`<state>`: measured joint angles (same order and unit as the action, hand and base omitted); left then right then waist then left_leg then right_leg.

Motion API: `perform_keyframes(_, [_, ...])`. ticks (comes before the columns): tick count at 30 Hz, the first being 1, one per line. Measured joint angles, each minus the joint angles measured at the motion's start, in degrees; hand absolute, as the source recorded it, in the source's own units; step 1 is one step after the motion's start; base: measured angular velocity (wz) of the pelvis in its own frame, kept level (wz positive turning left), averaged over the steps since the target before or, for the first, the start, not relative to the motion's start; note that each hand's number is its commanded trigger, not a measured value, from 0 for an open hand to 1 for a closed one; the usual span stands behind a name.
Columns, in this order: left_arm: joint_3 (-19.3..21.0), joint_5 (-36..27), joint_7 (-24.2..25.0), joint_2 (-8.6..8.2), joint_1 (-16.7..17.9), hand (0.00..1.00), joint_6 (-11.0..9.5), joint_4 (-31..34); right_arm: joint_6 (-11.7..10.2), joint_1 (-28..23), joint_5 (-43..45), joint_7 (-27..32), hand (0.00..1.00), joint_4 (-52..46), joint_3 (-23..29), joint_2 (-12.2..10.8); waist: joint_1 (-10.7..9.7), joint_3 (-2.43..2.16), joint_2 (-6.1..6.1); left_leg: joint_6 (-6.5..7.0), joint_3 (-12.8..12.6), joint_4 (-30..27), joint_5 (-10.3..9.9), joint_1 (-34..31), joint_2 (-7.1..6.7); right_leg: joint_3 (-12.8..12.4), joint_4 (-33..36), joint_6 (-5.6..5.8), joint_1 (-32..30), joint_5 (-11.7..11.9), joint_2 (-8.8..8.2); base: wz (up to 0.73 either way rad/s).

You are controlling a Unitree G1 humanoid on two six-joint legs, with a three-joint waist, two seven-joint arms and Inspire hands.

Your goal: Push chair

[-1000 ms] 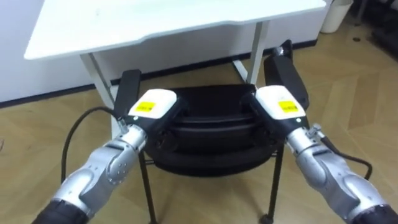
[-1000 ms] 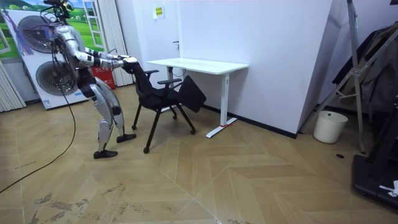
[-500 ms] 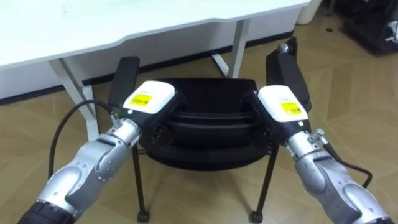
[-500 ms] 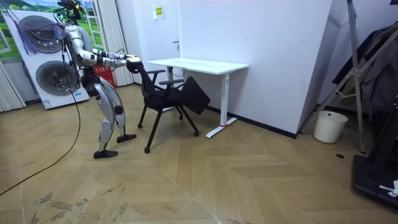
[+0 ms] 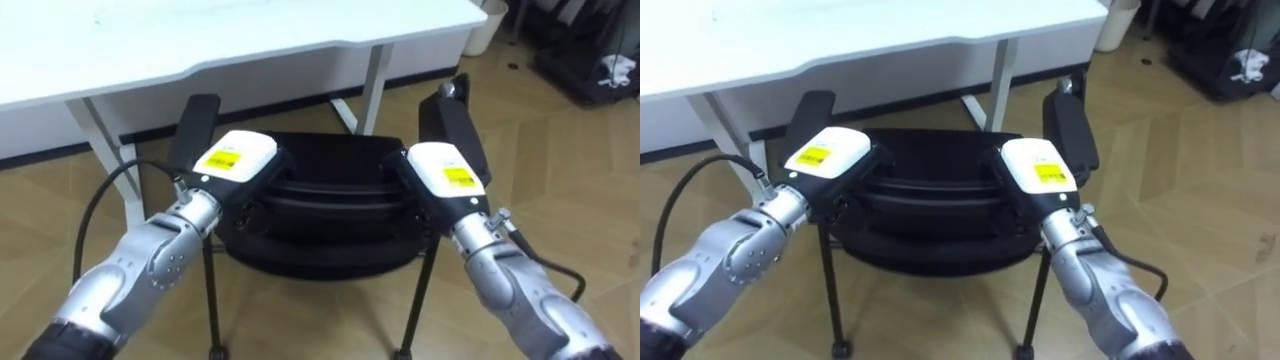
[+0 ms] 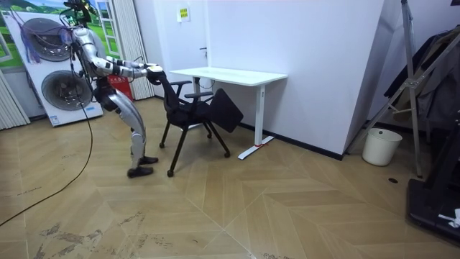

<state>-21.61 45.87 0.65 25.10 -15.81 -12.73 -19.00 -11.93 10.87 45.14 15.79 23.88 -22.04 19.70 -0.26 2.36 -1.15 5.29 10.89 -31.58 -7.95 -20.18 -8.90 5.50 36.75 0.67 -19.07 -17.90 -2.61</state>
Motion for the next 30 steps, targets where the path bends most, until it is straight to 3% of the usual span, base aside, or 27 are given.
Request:
perform_keyframes(1, [0.0, 0.0, -0.2, -0.14, -0.4, 1.00, -0.1, -0.6, -0.2, 0.4, 0.0, 0.3, 1.00, 0.4, -0.2, 0.1, -0.2, -0.11, -0.24, -0.25, 0.4, -0.2, 0.1, -0.4, -0.34, -1.2, -2.3, 0.40, -0.1, 0.8, 0.10, 0.63])
perform_keyframes(2, [-0.1, 0.0, -0.6, -0.66, -1.1, 1.00, 0.1, -2.0, -0.2, 0.7, 0.1, 1.0, 1.00, 0.9, -0.6, 0.1, -0.6, -0.33, -0.42, -1.41, 0.9, -0.8, -0.1, -1.0, -0.75, -1.0, -2.4, 0.37, -0.2, 2.6, -0.02, 0.62])
perform_keyframes(3, [-0.2, 0.0, -0.8, -1.31, -1.9, 1.00, 0.3, -3.2, 0.1, 1.3, 0.0, 1.5, 1.00, 1.6, -0.9, 0.2, -1.3, -0.58, -0.09, -2.49, -0.4, -3.1, -1.0, -1.6, 0.21, 1.7, -2.4, -0.48, -0.5, 3.1, -1.21, 0.50])
perform_keyframes(4, [-0.5, -0.1, -1.1, -1.50, -2.1, 1.00, 0.3, -3.6, 0.1, 1.6, 0.0, 1.5, 1.00, 2.0, -1.0, 0.2, -1.2, -0.62, 0.26, -3.00, -2.0, -5.2, -2.4, -2.0, 1.41, 3.7, -2.1, -0.61, -0.6, 3.2, -2.02, 0.00])
perform_keyframes(5, [-0.8, -0.3, -1.8, -1.69, -1.7, 1.00, 0.2, -4.2, 0.4, 2.1, -0.2, 0.7, 1.00, 2.4, -1.4, 0.2, -0.6, -1.03, 0.97, -3.40, -4.3, -10.1, -6.3, -1.3, 4.64, 7.0, -1.2, -1.15, -0.1, 3.5, -3.07, -0.44])
perform_keyframes(6, [-0.8, -0.7, -2.4, -1.45, -1.4, 1.00, 0.0, -4.5, 1.2, 2.8, -0.2, -0.4, 1.00, 2.3, -1.6, 0.2, 0.5, -1.05, 2.05, -3.15, -5.8, -12.1, -10.0, -0.8, 7.01, 9.4, 0.3, -1.32, 0.4, 3.5, -3.85, -0.51])
perform_keyframes(7, [-0.8, -0.7, -2.6, -1.63, -1.3, 1.00, 0.0, -4.9, 1.8, 2.9, -0.1, -0.8, 1.00, 2.4, -1.7, -0.2, 0.6, -1.00, 2.21, -3.23, -5.8, -12.1, -10.6, -0.7, 7.10, 9.5, 0.9, -1.38, 0.4, 3.5, -3.79, 0.00])
perform_keyframes(8, [-0.9, -0.6, -2.6, -1.90, -1.5, 1.00, 0.2, -5.5, 2.2, 2.9, -0.3, -1.7, 1.00, 2.4, -1.9, -0.2, -0.1, -1.29, 2.07, -3.25, -3.3, -11.2, -10.7, -0.6, 5.28, 8.6, 0.6, -1.23, 0.5, 3.4, -3.35, 0.55])
perform_keyframes(9, [-1.0, -0.6, -2.6, -1.76, -2.1, 1.00, 0.2, -5.6, 2.0, 2.9, -0.5, -1.6, 1.00, 2.2, -1.9, -0.1, -1.4, -1.47, 0.98, -4.05, -0.9, -9.4, -10.2, -0.6, 3.47, 7.0, -0.6, -1.10, 0.5, 3.3, -2.54, 0.80])
perform_keyframes(10, [-1.1, -0.5, -2.7, -1.83, -2.3, 1.00, 0.2, -5.8, 2.0, 2.8, -0.5, -1.5, 1.00, 2.0, -1.9, -0.1, -1.9, -1.50, 0.71, -4.47, -0.1, -8.3, -9.9, -0.6, 2.95, 6.7, -1.3, -1.10, 0.5, 3.3, -2.36, 0.86])
perform_keyframes(11, [-1.2, -0.3, -2.9, -2.15, -2.6, 1.00, 0.5, -5.9, 2.0, 2.8, -0.5, -1.3, 1.00, 1.8, -1.9, -0.2, -2.6, -1.54, 0.26, -5.40, -0.1, -6.3, -9.3, -0.6, 2.95, 7.3, -2.8, -1.21, 0.6, 3.4, -2.88, 0.55])
perform_keyframes(12, [-1.2, -0.3, -2.9, -2.48, -3.0, 1.00, 0.5, -6.3, 2.0, 3.0, -0.5, -0.9, 1.00, 1.9, -1.9, 0.0, -2.4, -1.43, 0.31, -5.54, -2.0, -5.7, -9.0, -0.6, 4.30, 9.8, -3.3, -1.30, 0.8, 3.5, -4.21, 0.31])
perform_keyframes(14, [-1.2, -0.2, -3.0, -2.70, -3.2, 1.00, 0.6, -6.4, 2.3, 3.8, -0.5, -1.0, 1.00, 2.5, -1.9, 0.0, -1.4, -0.98, 1.14, -5.64, -4.0, -6.1, -8.8, -1.0, 7.15, 13.0, -3.3, -1.83, 1.7, 3.8, -4.68, -0.05])
perform_keyframes(15, [-1.2, -0.1, -3.4, -2.83, -3.4, 1.00, 0.7, -6.4, 2.3, 3.8, -0.6, -1.0, 1.00, 2.3, -1.8, 0.2, -1.1, -0.81, 1.52, -5.85, -2.3, -5.8, -8.6, -1.2, 6.84, 13.0, -3.6, -1.84, 1.7, 3.8, -3.94, 0.08])
perform_keyframes(18, [-1.2, -0.1, -3.6, -3.16, -4.3, 1.00, 1.0, -6.6, 2.0, 3.8, -0.3, -0.1, 1.00, 1.8, -1.6, 0.5, -1.9, -1.06, 1.05, -7.54, -0.6, -3.4, -7.4, -1.3, 6.17, 13.4, -4.5, -2.27, 1.6, 3.7, -3.55, 0.46])
perform_keyframes(19, [-1.2, -0.1, -3.7, -3.25, -4.3, 1.00, 1.1, -6.7, 2.1, 3.9, -0.2, -0.1, 1.00, 1.7, -1.5, 0.5, -2.0, -1.06, 1.04, -7.65, -0.7, -3.0, -6.8, -1.4, 6.27, 14.1, -4.4, -3.12, 1.6, 3.9, -3.80, 0.42])
perform_keyframes(21, [-1.1, -0.1, -4.4, -3.48, -4.6, 1.00, 1.1, -6.7, 2.1, 4.3, 0.1, -0.1, 1.00, 1.3, -1.3, 1.0, -2.0, -1.06, 0.86, -8.57, 0.1, -2.8, -5.1, -1.7, 6.31, 18.2, -3.2, -5.44, 1.8, 3.9, -5.56, 0.37])
perform_keyframes(22, [-1.1, -0.1, -4.6, -3.45, -4.7, 1.00, 1.1, -6.7, 2.1, 4.6, 0.1, -0.2, 1.00, 1.3, -1.3, 1.0, -2.0, -1.03, 0.69, -8.59, 0.1, -3.3, -5.1, -1.8, 6.39, 19.7, -2.7, -5.93, 1.9, 3.6, -6.40, 0.35])
perform_keyframes(23, [-1.0, -0.1, -4.7, -3.48, -4.7, 1.00, 1.2, -6.5, 2.1, 4.9, 0.0, -0.6, 1.00, 1.3, -1.1, 1.0, -2.1, -0.94, 0.80, -7.85, -1.8, -7.1, -5.7, -2.4, 8.02, 24.0, -2.0, -6.59, 2.9, 2.5, -7.85, 0.19])
perform_keyframes(24, [-1.2, 0.1, -4.8, -3.40, -4.4, 1.00, 1.3, -6.4, 2.3, 5.0, 0.1, -0.8, 1.00, 1.9, -1.1, 0.5, -1.8, -0.74, 0.83, -7.54, -6.3, -10.7, -5.9, -1.6, 10.68, 27.3, -1.9, -6.75, 5.2, 1.3, -8.50, 0.33])
perform_keyframes(25, [-1.2, 0.5, -4.8, -3.49, -4.0, 1.00, 1.4, -6.5, 2.5, 4.8, 0.1, -1.3, 1.00, 2.2, -1.2, 0.2, -2.3, -0.57, 0.90, -6.61, -10.0, -10.4, -6.8, -0.2, 13.02, 30.6, -2.1, -6.54, 7.7, 0.3, -8.85, 0.43])
perform_keyframes(27, [-1.8, 1.6, -4.8, -4.05, -4.2, 1.00, 1.6, -6.5, 2.4, 3.3, -0.1, -1.2, 1.00, 1.8, -0.3, 0.1, -4.5, -0.54, 0.56, -6.00, -14.9, -7.6, -7.2, 0.9, 14.77, 34.2, -2.2, -5.27, 10.4, -0.8, -8.89, 1.00])
perform_keyframes(28, [-1.8, 2.0, -4.8, -4.08, -4.4, 1.00, 1.6, -6.4, 2.3, 2.9, -0.2, -1.1, 1.00, 1.7, 0.0, 0.0, -5.3, -0.58, 0.14, -5.15, -15.6, -6.8, -7.0, 0.9, 14.88, 34.3, -2.0, -5.09, 10.5, -1.1, -8.84, 1.13])
perform_keyframes(29, [-1.8, 2.2, -5.0, -4.38, -4.3, 1.00, 2.0, -6.2, 2.0, 2.7, 0.0, -1.1, 1.00, 1.5, 0.5, 0.1, -5.9, -0.73, -0.24, -5.21, -16.1, -5.4, -6.6, 0.9, 14.94, 34.2, -1.9, -5.01, 10.5, -1.7, -8.86, 0.74])
perform_keyframes(30, [-1.7, 2.2, -4.9, -4.72, -4.3, 1.00, 2.5, -5.9, 2.1, 2.7, 0.3, -1.3, 1.00, 0.7, 0.8, 0.3, -5.9, -0.75, 0.00, -5.67, -15.2, -4.3, -6.4, 0.9, 14.47, 34.2, -2.0, -4.68, 10.5, -1.9, -8.81, 0.55])
